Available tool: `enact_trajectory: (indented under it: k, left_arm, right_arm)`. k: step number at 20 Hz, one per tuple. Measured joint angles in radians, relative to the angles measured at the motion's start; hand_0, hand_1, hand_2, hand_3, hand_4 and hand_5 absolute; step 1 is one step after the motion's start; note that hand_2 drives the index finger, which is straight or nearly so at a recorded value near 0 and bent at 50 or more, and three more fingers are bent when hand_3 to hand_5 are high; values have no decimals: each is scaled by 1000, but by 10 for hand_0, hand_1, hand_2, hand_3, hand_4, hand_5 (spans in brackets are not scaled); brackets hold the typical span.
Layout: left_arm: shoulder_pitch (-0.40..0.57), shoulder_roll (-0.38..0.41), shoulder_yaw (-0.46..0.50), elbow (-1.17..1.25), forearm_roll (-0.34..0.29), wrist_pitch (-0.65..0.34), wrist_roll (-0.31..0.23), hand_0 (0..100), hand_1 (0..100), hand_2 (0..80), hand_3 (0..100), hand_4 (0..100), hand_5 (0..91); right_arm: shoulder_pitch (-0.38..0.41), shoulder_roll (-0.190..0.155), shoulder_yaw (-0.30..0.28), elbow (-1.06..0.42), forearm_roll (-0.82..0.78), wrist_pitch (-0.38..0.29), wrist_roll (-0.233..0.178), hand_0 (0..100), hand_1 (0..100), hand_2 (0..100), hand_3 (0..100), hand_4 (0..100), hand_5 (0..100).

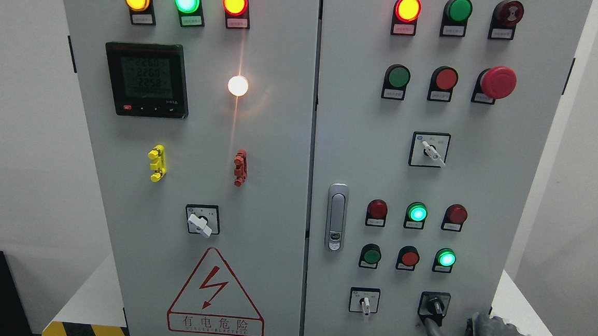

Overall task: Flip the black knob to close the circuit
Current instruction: 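Grip the black knob with the right hand and twist it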

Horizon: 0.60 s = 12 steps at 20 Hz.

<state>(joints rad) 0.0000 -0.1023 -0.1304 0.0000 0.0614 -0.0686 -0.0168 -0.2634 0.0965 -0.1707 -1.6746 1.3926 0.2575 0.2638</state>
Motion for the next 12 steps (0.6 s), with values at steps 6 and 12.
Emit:
enact_trajectory:
  k: [6,12]
  left_arm:
    - [0,0,0,0,0,0,0,120,556,0,0,0,0]
    - [0,0,0,0,0,0,0,120,556,0,0,0,0]
  right_arm:
    - [-7,-2,-16,7,-1,-1,0,0,0,890,1000,911,947]
    - [-14,-5,-31,11,-1,-4,-2,0,0,891,1000,910,946]
